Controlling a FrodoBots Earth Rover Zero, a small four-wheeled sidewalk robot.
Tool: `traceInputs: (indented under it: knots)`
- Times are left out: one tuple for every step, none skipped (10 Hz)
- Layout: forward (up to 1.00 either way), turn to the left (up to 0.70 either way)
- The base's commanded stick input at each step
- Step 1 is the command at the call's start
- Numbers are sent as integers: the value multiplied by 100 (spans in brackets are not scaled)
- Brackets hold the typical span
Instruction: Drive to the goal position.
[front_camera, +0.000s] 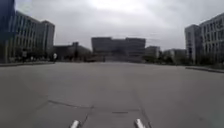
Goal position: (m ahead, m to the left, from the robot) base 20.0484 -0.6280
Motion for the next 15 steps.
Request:
traceInputs:
  knots:
    - [100,6]
    - [100,6]
    - [100,6]
    - [100,6]
    - [100,6]
    - [100,6]
    - [100,6]
    - [100,6]
    - [100,6]
    - [100,6]
    - [100,6]
    - [100,6]
    - [100,6]
    - [100,6]
    - [100,6]
